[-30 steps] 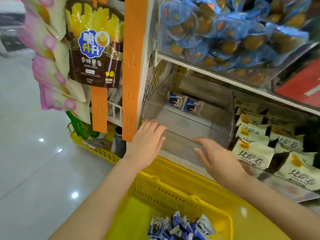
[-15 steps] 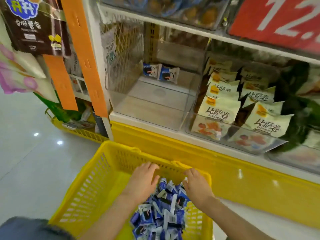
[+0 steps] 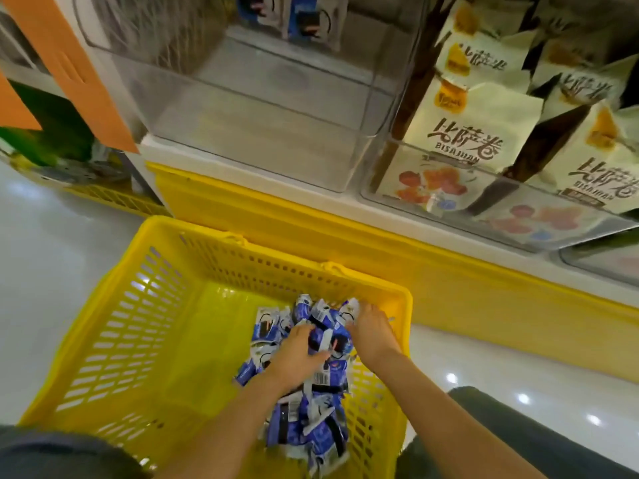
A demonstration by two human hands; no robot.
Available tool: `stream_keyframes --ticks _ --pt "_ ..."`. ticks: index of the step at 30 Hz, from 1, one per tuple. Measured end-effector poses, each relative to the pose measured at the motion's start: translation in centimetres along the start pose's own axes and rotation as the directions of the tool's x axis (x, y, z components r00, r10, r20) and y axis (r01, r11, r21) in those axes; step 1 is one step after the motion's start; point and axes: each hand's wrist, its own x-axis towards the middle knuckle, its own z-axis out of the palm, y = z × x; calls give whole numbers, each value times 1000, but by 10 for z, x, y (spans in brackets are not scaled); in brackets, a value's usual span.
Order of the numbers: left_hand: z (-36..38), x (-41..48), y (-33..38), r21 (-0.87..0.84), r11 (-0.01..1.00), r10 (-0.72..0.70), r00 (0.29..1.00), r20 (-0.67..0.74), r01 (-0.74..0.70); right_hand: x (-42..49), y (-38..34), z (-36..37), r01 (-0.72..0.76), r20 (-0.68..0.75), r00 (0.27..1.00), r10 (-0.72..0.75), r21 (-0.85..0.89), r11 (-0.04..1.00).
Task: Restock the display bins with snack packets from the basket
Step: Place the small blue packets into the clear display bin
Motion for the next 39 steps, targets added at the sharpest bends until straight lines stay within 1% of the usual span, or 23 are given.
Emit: stream_keyframes --ticks 2,3,7,12,15,18,21,23,25,26,28,29,30,33,35,37,39 --pt "5 5 -4 -5 1000 -10 1000 -15 10 3 2 3 3 7 1000 -2 -49 999" --pt "7 8 -6 -10 1000 -13 1000 -9 13 3 3 5 2 9 1000 -2 -38 999" --pt "9 12 -15 -21 1000 -17 1000 -6 17 5 3 5 11 1 1000 -11 83 996" --pt "5 10 -22 -63 997 47 995 -82 -52 6 3 2 12 6 1000 -13 168 986" --pt "-1 2 -19 -172 984 30 993 -111 -49 1 1 -1 12 -15 1000 -8 242 970" --pt "-9 -4 -10 -305 952 -69 985 -157 18 -4 3 -6 32 -104 995 -5 265 964" --pt "-22 -10 2 -445 894 -150 970 -194 49 -10 1 -16 68 -202 979 5 350 934" --pt "-32 -15 10 -493 866 -212 957 -199 89 -15 -4 -25 75 -238 971 31 421 904" --pt "-40 -22 19 -570 816 -252 947 -197 99 -18 -11 -33 83 -261 964 53 486 870" --pt "-44 -26 24 -626 775 -258 947 -192 85 -20 -15 -37 88 -260 964 61 524 847" --pt "-53 -36 36 -776 630 -252 952 -171 28 -26 -22 -44 110 -256 965 61 600 792" --pt "-59 -42 42 -826 564 -249 955 -161 8 -30 -26 -48 124 -263 963 57 621 774" --pt "-64 -48 46 -853 523 -252 955 -159 -4 -35 -29 -52 138 -274 960 55 636 759" --pt "-79 -62 53 -867 497 -273 943 -191 -31 -49 -40 -63 178 -288 956 54 720 670" --pt "-88 -73 60 -888 457 -243 952 -187 -58 -59 -46 -71 184 -243 970 11 760 623" --pt "-97 -86 70 -906 413 -133 978 -159 -91 -69 -53 -75 156 -151 987 -58 788 596" --pt "-104 -98 79 -892 424 -22 983 -184 -157 -80 -59 -77 131 -71 990 -121 780 612"
